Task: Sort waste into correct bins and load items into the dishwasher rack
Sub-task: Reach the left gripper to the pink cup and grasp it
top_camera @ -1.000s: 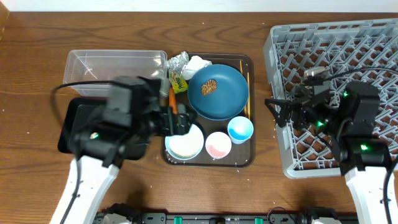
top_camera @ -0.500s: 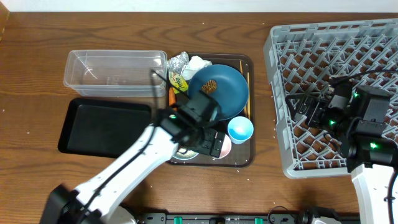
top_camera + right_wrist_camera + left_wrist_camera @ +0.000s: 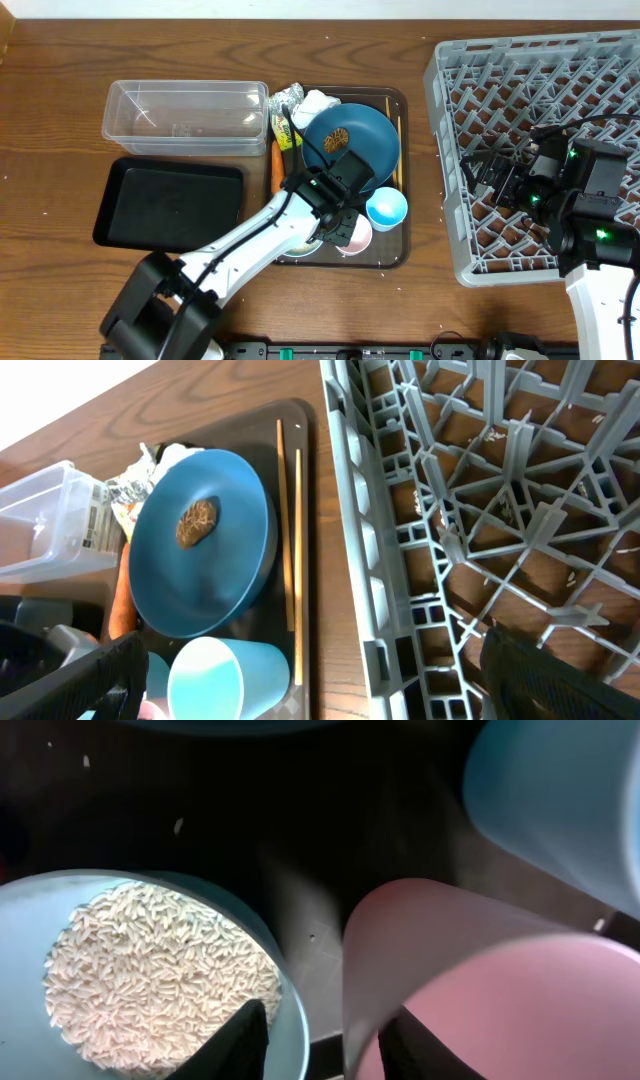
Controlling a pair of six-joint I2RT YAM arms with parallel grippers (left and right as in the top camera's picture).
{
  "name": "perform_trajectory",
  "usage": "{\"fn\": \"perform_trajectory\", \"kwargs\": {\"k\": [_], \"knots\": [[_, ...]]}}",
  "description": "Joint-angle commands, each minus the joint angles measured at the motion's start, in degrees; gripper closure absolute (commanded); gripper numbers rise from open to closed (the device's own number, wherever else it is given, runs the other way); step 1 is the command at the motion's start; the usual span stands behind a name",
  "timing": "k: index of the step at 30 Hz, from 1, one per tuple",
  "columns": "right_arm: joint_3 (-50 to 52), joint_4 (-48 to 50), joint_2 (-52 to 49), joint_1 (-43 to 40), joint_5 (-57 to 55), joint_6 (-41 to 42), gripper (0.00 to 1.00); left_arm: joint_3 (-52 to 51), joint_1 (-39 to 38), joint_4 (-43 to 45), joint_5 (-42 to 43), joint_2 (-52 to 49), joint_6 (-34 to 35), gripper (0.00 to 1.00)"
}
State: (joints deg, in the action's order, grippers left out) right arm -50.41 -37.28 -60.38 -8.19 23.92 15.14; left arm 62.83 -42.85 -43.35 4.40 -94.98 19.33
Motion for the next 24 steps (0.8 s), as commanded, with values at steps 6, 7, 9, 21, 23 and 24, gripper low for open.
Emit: {"fn": "perform_trajectory", "kwargs": {"k": [6,7,9,21,23,24], "knots": [[-1.22,-0.31,0.09,-0.44,-0.17,0.85,0.01,1.14,-0.09,-0.81,-0.7,-0.04,-0.63,0.94],[-1.22,-0.33,0.09,-0.44,-0.17,0.85,0.01,1.57,-0.09,-1.53,-0.52,0.55,-0.61,0.94],[-1.22,-0.33,0.09,-0.44,-0.17,0.85,0.01,3.1,-0.09,-3.54,-0.57,2.58,-0.61,0.94],[-1.22,0.24,0.11,-0.44,4.85,0.9,0.07,10.32,8.02,-5.22,7.3,20.65,-2.1,0.94],[-1.22,1.79,0.13,-0.42,10.58,0.76,0.14,10.32,12.35,-1.55,17.94,22.14,-2.14,0.94],[-1.22,2.91,0.15,-0.42,14.38,0.24,0.17,10.32,14.45,0.22,23.58,22.43,-2.12,0.94]]}}
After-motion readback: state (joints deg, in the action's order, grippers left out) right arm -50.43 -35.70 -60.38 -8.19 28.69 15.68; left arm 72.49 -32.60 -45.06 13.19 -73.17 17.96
